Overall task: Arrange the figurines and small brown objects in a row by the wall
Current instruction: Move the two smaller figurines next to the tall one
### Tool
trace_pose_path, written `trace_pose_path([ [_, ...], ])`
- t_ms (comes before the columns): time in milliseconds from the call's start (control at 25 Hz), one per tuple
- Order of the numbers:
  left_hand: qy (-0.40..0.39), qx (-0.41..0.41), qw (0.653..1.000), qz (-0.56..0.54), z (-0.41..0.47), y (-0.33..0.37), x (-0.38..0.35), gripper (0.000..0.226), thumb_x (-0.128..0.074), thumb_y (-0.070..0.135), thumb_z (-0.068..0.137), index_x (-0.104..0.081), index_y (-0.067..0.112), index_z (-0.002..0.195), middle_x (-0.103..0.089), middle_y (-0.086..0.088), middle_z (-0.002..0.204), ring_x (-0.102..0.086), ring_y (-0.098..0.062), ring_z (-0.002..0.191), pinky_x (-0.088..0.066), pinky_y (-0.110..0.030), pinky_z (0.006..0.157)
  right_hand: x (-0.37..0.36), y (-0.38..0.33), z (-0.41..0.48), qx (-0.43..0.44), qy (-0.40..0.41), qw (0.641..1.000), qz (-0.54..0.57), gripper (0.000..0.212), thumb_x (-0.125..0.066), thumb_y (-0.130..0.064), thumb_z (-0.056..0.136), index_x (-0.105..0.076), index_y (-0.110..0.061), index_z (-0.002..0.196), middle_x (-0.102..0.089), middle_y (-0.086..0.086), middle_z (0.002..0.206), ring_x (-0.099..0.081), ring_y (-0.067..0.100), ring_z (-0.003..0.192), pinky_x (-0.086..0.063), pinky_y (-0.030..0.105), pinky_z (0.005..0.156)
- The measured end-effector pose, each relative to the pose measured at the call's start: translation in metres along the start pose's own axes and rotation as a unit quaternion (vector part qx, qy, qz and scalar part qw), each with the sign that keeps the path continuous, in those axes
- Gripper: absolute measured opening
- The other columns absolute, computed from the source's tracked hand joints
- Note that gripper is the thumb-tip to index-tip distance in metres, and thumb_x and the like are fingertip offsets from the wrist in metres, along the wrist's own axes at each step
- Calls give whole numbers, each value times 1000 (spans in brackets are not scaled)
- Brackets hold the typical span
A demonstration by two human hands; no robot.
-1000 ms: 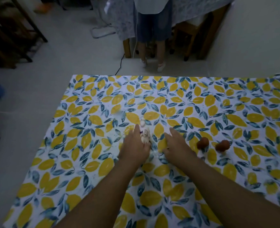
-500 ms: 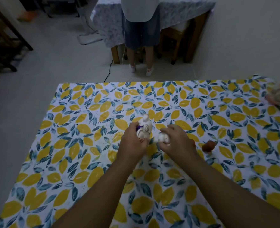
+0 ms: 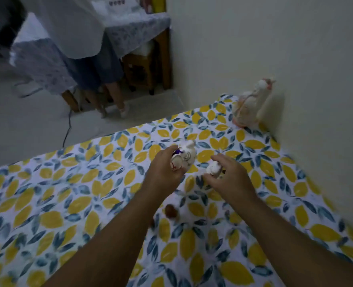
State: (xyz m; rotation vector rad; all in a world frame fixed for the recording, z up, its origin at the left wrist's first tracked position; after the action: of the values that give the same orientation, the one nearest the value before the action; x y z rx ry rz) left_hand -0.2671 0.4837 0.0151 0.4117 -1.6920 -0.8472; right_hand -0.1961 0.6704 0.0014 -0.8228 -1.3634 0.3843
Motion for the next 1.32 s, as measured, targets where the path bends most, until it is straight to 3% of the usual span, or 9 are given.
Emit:
trace_pose_path([
  [200, -90, -55, 994, 21, 78, 76, -118, 53, -76, 21, 87, -53, 21, 134, -57, -5, 132, -57, -27, 115, -51, -39, 88, 69, 121, 28, -107, 71, 992, 3, 58, -83, -36, 80, -63, -19, 132, -66, 6, 129, -62, 27, 115, -55, 44, 91],
  [480, -143, -139, 977, 70, 154, 138, -221, 52, -78, 26, 83, -57, 19, 129, -60, -7, 125, -59, -26, 109, -43, -28, 78, 100, 201, 57, -120, 151, 981, 18, 44, -84, -30, 80, -69, -14, 118, -68, 8, 121, -63, 28, 108, -55, 43, 88],
  [680, -153, -160, 972, 81, 171, 141, -232, 55, -82, 28, 79, -57, 19, 127, -60, -6, 122, -60, -25, 104, -47, -31, 77, 76, 214, 62, -111, 163, 980, 28, 42, -82, -24, 83, -68, -13, 122, -61, 10, 131, -58, 30, 116, -52, 42, 93],
  [920, -140, -170, 972, 78, 171, 140, -230, 54, -82, 29, 78, -57, 19, 125, -63, -5, 120, -61, -26, 103, -49, -32, 78, 75, 215, 57, -101, 199, 975, 19, 40, -85, -19, 79, -72, -12, 116, -61, 11, 125, -59, 28, 111, -51, 31, 88],
  [1120, -140, -168, 973, 77, 170, 140, -228, 54, -82, 30, 79, -58, 20, 126, -64, -4, 120, -62, -25, 102, -46, -30, 76, 69, 214, 34, -101, 223, 969, 18, 39, -86, -21, 77, -74, -13, 113, -60, 8, 118, -61, 27, 104, -59, 37, 80],
  [1320, -139, -165, 974, 73, 169, 140, -225, 56, -83, 28, 77, -59, 20, 127, -68, -3, 117, -64, -24, 102, -45, -26, 75, 67, 214, 30, -92, 210, 973, 39, 41, -85, -25, 80, -72, -17, 118, -56, 4, 123, -60, 22, 109, -60, 30, 80],
])
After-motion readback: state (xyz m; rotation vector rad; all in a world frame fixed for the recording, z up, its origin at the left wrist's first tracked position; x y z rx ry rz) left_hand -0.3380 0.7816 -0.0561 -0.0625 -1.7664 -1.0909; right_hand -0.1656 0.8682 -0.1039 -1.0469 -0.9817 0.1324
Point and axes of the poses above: each hand's wrist, its own z-axis towards the middle knuckle, its own x-axis out of the back of the hand, y = z × x, the point moved 9 cm from there along z, towards the middle knuckle
